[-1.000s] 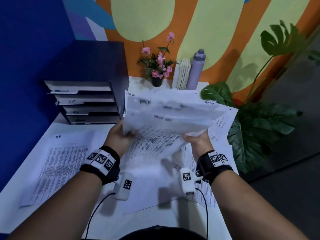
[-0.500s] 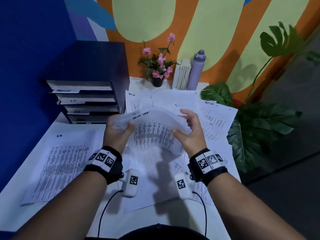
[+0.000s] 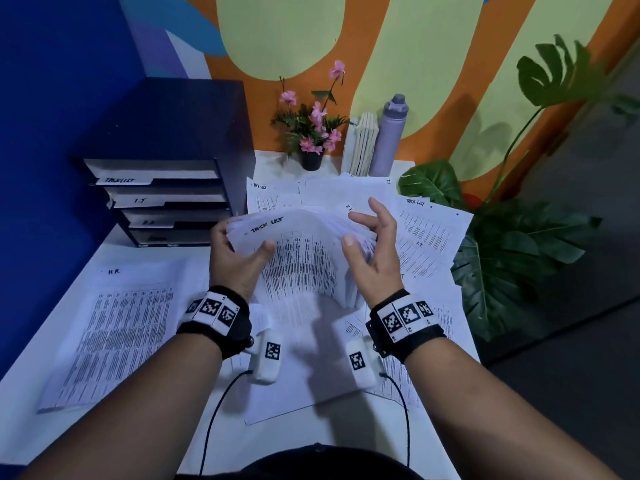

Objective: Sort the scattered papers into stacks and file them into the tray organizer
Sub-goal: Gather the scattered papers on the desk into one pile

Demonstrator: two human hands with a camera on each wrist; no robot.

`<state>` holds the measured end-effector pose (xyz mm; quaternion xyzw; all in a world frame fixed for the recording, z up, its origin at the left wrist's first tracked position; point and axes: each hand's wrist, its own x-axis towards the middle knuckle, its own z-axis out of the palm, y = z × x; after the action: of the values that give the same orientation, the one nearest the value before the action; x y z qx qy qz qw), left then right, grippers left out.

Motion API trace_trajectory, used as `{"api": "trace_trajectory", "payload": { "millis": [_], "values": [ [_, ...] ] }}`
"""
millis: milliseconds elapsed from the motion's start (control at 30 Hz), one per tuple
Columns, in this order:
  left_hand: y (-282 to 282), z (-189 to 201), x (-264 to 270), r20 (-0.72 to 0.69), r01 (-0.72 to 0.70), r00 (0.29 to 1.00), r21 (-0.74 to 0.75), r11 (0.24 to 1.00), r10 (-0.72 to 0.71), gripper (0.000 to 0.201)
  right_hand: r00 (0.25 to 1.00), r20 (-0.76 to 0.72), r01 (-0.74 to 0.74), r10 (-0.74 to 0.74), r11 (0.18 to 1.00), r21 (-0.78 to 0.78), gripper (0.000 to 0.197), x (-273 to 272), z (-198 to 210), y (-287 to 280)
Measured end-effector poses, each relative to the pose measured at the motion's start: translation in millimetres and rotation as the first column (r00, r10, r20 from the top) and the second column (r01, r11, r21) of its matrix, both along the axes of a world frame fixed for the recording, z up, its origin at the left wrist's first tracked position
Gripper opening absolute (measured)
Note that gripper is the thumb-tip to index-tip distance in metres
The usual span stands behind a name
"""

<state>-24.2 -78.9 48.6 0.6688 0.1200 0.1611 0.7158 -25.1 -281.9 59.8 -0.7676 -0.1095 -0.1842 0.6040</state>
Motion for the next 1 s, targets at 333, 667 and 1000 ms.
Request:
{"api": "trace_trajectory", "payload": {
  "millis": [333,667,1000],
  "values": [
    [7,-29,13,-0.239,0.063,0.969,0.008,0.998,-0.059,0.054,0.93,-0.34,-0.156,0.137,0.987,-0.029,0.097,-11,-58,-17],
    [-11,-7,24,-0.162,0.051,0.987,0.225,0.973,-0.014,0.032,0.791,-0.61,-0.192,0.054,0.968,-0.163,0.103,-20,-62,-3],
    [18,-22,2,-0.184,0.113,0.977,0.002,0.994,-0.111,0.024,0.802,-0.595,0.272,-0.051,0.919,0.287,0.037,4,-46,8]
  ]
}}
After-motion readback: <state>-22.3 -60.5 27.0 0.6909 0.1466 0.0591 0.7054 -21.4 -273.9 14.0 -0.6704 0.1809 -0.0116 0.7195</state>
